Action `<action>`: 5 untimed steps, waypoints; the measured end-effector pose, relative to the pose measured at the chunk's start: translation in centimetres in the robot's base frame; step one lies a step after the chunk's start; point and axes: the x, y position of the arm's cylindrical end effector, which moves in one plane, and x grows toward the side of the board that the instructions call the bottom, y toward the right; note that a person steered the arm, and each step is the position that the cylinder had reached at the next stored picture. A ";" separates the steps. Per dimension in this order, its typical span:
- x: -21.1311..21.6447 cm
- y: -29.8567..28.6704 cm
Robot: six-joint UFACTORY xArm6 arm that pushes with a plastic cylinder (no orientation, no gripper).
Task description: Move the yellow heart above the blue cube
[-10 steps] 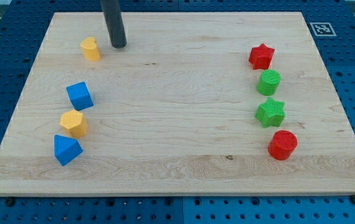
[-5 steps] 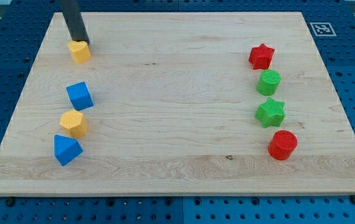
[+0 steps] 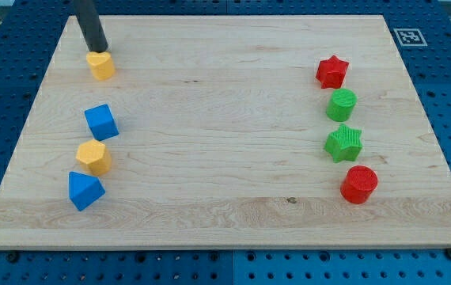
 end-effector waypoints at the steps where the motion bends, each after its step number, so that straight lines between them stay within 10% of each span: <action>1: 1.3 0.3; 5: 11.6 2.6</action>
